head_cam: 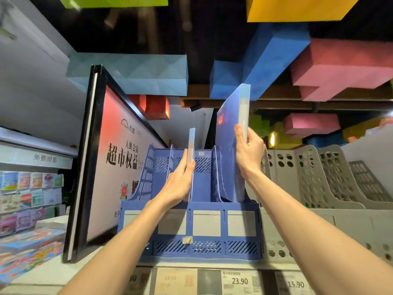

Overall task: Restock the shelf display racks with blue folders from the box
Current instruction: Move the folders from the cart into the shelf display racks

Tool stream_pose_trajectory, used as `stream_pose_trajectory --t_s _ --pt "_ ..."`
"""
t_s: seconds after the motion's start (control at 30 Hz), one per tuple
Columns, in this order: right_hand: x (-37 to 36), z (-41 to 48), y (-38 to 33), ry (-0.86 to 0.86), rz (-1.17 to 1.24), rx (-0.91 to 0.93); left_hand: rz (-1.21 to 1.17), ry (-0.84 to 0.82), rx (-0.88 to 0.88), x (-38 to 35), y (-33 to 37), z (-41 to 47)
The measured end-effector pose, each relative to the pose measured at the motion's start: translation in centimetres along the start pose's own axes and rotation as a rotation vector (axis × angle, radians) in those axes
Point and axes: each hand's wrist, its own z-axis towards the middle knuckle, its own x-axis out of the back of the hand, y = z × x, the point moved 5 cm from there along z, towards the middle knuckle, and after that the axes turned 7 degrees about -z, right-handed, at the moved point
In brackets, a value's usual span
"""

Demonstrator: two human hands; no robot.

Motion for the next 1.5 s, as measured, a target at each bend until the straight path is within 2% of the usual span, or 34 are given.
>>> stream_pose_trajectory --t_s 0.13,0.33,0.5,0.8,1.0,1.23,1.33,1.5 --pt "-0.9 -1.7 0.5 -0.044 0.03 -0.01 -0.067 -0.017 -0.016 0.1 0.0 -0.1" --pt "-2.1 -3.6 2.9 -0.128 -0.052 -0.079 -0.114 -0.048 -0.025 -0.1 -0.2 0.2" --pt "-2.4 -4.6 2.8 -0.318 -0.084 -0.166 -0.19 -0.069 -0.033 -0.1 -0.5 0.7" --pt "-0.6 -6.8 2.7 -0.515 -0.308 -0.219 -0.249 -0.066 -0.042 0.0 -1.1 0.9" --pt "0.0 -7.8 2.0 -0.55 -0.412 -0.202 -0.247 -0.053 -0.022 -0.1 -1.2 0.9" --pt "0.7 -8.9 1.0 -0.453 -0.525 -0.176 -0.261 -0.044 0.007 -0.2 -1.6 1.0" --pt "1.0 -9.1 0.5 -0.415 -0.531 -0.194 -0.262 0.016 -0.004 0.0 -1.2 1.0" --pt "2.5 -9.6 -1.4 -0.348 -0.472 -0.258 -0.162 0.269 0.012 2.0 -0.6 -0.9"
